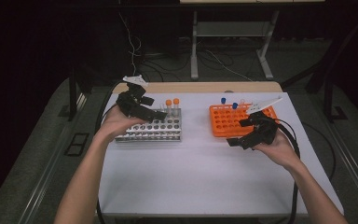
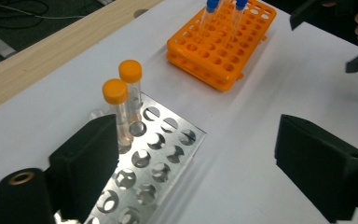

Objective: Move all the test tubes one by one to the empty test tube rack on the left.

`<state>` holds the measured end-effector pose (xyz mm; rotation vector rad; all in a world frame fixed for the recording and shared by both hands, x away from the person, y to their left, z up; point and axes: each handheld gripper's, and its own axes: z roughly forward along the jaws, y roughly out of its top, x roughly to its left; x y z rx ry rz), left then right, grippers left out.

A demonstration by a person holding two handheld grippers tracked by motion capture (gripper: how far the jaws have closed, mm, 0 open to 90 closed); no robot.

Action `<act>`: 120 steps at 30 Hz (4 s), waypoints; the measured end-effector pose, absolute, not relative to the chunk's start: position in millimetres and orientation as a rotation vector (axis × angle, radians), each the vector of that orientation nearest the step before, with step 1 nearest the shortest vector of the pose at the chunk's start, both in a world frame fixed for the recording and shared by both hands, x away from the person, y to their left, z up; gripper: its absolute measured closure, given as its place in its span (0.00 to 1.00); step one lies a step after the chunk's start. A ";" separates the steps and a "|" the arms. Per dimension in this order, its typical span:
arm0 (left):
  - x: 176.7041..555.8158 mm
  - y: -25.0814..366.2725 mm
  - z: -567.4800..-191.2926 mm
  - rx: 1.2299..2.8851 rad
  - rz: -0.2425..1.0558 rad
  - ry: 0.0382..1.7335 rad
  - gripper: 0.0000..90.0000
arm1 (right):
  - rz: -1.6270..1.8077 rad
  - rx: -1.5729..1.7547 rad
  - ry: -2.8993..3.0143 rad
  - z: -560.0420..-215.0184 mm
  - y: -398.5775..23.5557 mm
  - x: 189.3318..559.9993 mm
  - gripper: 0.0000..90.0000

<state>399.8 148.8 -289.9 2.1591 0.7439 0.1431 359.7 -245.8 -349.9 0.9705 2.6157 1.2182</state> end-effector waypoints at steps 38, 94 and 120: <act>336.8 146.1 -320.8 2.103 0.161 0.704 0.00 | 1.101 1.228 2.486 -380.0 -291.6 430.6 0.00; 331.4 150.8 -328.7 2.103 0.152 0.710 0.00 | 1.056 1.220 2.288 -369.3 -296.4 452.9 0.83; 330.5 138.2 -320.0 2.130 0.148 0.665 0.00 | 1.038 1.024 2.545 -321.8 -273.7 380.1 0.83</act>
